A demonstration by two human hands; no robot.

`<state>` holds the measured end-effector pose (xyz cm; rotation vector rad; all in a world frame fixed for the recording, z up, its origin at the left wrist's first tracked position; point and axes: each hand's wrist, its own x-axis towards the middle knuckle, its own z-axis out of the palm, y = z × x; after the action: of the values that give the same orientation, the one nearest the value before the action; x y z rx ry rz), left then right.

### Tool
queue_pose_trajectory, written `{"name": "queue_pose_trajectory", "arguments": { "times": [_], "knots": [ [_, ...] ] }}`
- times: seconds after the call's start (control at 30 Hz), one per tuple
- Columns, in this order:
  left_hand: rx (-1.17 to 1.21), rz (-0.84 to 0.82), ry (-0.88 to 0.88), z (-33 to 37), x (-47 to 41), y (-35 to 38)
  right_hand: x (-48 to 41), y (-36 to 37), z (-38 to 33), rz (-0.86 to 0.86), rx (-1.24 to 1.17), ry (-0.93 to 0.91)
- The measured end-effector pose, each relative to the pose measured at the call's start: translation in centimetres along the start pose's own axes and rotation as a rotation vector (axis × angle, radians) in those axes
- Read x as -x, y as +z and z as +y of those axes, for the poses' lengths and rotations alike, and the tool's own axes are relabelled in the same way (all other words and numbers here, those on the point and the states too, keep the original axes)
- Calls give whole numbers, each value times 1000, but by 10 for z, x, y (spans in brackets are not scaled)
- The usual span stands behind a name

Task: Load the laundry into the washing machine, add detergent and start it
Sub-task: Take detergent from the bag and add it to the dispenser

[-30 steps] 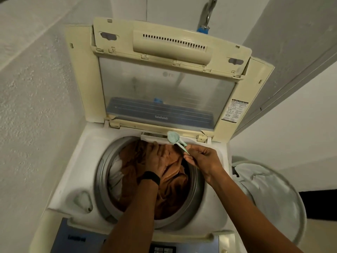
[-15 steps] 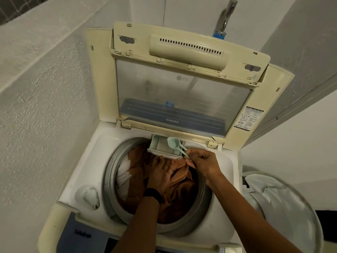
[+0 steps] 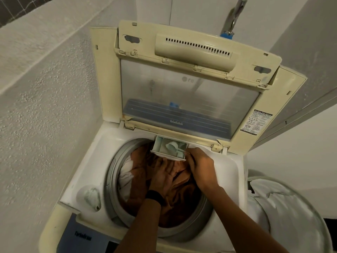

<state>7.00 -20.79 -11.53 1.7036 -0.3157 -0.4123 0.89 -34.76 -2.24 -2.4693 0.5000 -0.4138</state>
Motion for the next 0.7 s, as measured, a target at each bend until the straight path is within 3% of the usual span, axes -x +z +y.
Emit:
{"name": "queue_pose_trajectory", "arguments": {
  "times": [0.07, 0.1, 0.17, 0.23, 0.27, 0.37, 0.5, 0.7],
  "knots": [
    [412, 74, -286, -1, -3, 4, 1, 1, 2, 5, 65, -75],
    [425, 132, -288, 12, -5, 0, 1, 1, 4, 8, 87, -103],
    [694, 199, -354, 22, -7, 3, 2, 0, 7, 14, 127, -142],
    [908, 256, -504, 29, -7, 4, 4, -4, 8, 24, 167, -199],
    [1040, 199, -596, 27, -6, 4, 5, -7, 8, 16, 189, -220],
    [1159, 178, -681, 28, -6, 6, 7, -9, 10, 5, 220, -227],
    [1215, 177, -652, 28, -6, 8, 7, -9, 10, -26, 87, -69],
    [1248, 176, -635, 25, -6, 9, 13, -7, 7, 43, 164, -128]
  ]
}}
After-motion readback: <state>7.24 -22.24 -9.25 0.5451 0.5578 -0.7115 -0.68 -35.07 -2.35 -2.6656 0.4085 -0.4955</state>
